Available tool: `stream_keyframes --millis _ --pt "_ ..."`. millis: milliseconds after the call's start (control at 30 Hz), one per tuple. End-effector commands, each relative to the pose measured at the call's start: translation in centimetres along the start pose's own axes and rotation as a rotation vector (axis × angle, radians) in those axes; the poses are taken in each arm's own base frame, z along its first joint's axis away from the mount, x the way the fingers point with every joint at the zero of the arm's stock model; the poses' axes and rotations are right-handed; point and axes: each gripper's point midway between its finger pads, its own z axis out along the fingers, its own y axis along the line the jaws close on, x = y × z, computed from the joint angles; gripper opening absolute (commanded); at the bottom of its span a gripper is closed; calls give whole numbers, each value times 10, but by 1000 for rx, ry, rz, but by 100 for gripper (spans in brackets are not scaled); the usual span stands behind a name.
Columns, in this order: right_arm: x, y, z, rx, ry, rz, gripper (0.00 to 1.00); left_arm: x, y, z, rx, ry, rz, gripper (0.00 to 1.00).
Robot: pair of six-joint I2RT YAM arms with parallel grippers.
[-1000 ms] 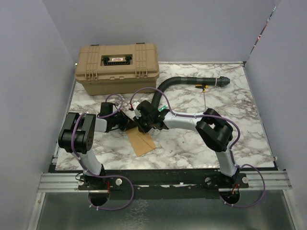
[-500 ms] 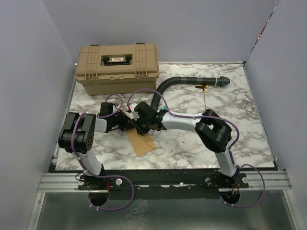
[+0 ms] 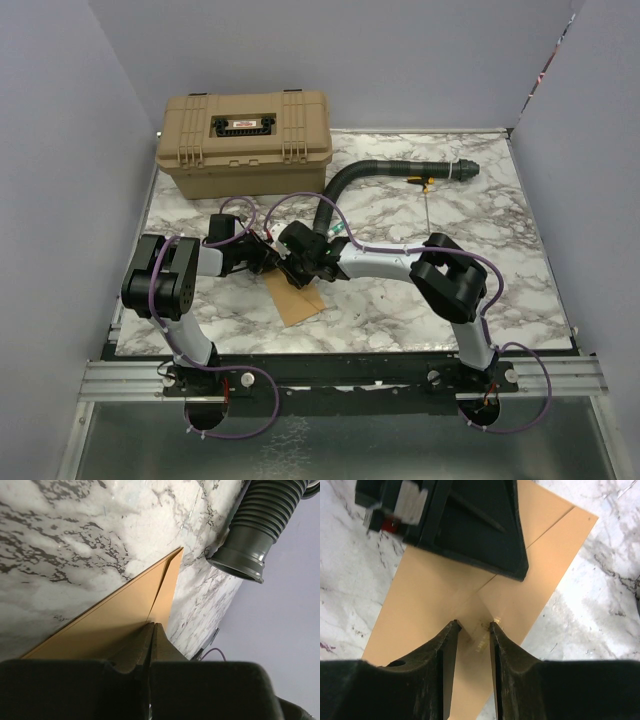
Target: Place the letter into the envelope and seal it
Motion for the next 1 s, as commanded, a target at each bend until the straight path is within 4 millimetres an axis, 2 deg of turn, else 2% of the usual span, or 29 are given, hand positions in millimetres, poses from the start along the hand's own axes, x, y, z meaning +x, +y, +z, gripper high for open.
stream_keyframes --millis 0,100,233,433,767,967 --pt "154 10 -16 1 495 -6 33 32 106 -9 -376 21 -143 0" --pt "158 8 -20 21 500 3 31 32 106 -9 -377 20 -144 0" --pt "163 1 -24 64 515 14 19 33 107 -9 -379 19 -145 0" --pt "169 4 -33 56 525 41 11 32 107 -9 -379 18 -144 0" --pt "180 4 -57 72 562 80 14 29 103 -11 -369 1 -134 0" --pt "166 5 -69 78 528 95 14 24 86 -10 -314 11 -101 0"
